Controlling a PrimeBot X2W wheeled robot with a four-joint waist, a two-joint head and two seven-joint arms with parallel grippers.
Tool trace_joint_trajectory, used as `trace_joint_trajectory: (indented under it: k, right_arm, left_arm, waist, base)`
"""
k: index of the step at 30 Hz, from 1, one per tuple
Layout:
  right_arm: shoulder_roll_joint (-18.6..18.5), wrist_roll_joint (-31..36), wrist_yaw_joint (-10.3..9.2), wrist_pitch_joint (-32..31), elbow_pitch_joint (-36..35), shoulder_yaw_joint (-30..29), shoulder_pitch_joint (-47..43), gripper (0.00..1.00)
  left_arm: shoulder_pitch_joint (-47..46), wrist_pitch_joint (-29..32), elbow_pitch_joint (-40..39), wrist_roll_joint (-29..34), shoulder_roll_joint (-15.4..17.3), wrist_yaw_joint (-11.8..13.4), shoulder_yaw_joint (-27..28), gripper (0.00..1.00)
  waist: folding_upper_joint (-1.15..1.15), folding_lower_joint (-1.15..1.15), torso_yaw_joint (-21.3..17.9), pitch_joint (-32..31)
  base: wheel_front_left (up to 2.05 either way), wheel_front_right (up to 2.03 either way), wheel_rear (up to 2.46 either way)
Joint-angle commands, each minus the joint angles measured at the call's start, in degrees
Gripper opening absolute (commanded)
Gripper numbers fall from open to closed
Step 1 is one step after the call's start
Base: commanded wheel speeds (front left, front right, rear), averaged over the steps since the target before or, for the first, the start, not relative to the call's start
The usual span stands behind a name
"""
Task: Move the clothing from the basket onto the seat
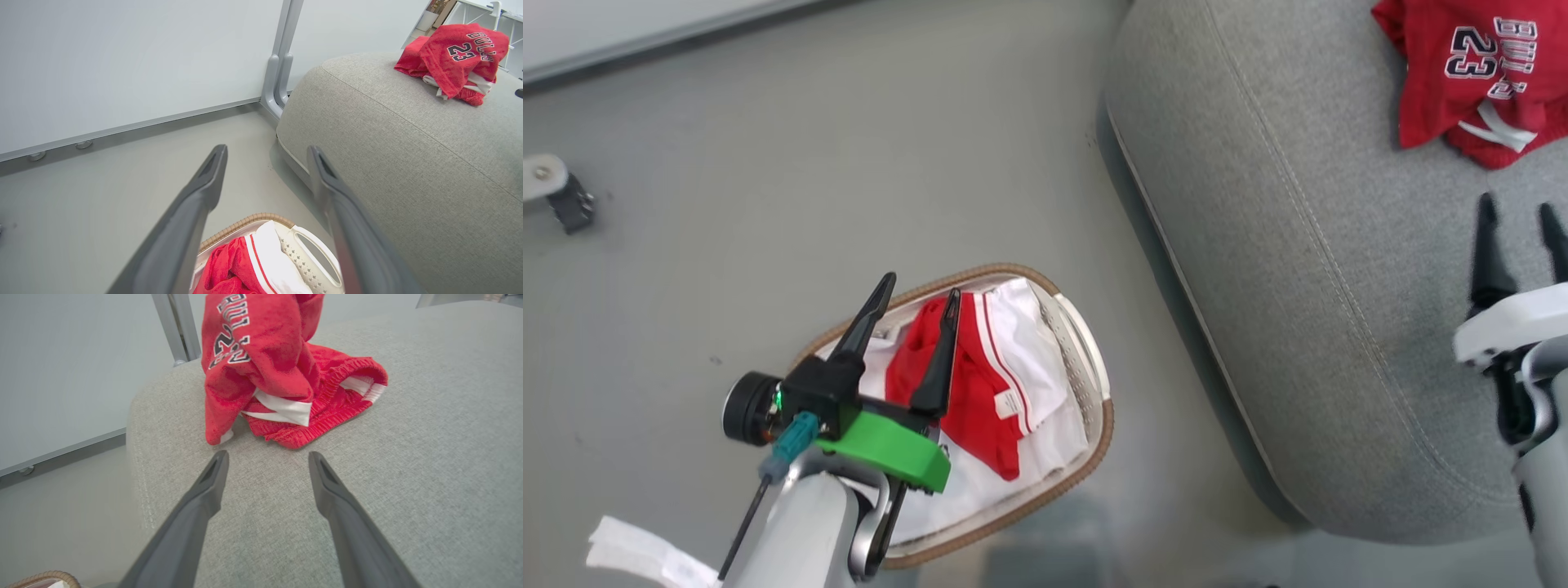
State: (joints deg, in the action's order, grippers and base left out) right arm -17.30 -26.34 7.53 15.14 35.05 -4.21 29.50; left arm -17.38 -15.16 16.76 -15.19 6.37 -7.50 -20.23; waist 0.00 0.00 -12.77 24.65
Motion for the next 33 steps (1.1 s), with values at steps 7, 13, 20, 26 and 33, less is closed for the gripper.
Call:
trace_joint_trajectory:
  k: [7,13,20,26,33]
  right_arm:
    - [3.7,2.7,-0.08,0.0,-8.2,4.1,-5.3,1.0]
    - [7.1,3.7,-0.08,0.0,-10.3,8.3,-7.8,1.0]
    - [9.8,5.5,-0.08,0.0,-10.7,9.8,-10.8,1.0]
    - [10.7,6.5,-0.08,0.0,-11.2,9.5,-13.5,1.0]
    - [11.9,7.6,-0.08,0.0,-11.5,9.0,-16.9,1.0]
  left_arm:
    - [6.2,0.0,-1.0,2.1,-2.1,0.0,7.7,1.0]
    - [9.3,0.0,-0.1,3.7,-3.1,0.0,14.1,1.0]
    - [11.7,0.0,0.2,5.0,-3.5,1.4,20.1,1.0]
    - [14.3,0.0,-0.8,3.1,-3.4,2.5,22.0,1.0]
    - [17.6,0.0,-1.1,1.5,-3.5,2.7,22.5,1.0]
  waist:
    - [0.0,0.0,6.6,-9.1]
    - [0.0,0.0,9.8,-12.2]
    - [0.0,0.0,12.1,-14.8]
    - [0.0,0.0,12.8,-16.9]
    - [0.0,0.0,12.8,-19.6]
  base:
    - [0.0,0.0,0.0]
    - [0.0,0.0,0.0]
    - [0.0,0.0,0.0]
    - [0.0,0.0,0.0]
    - [0.0,0.0,0.0]
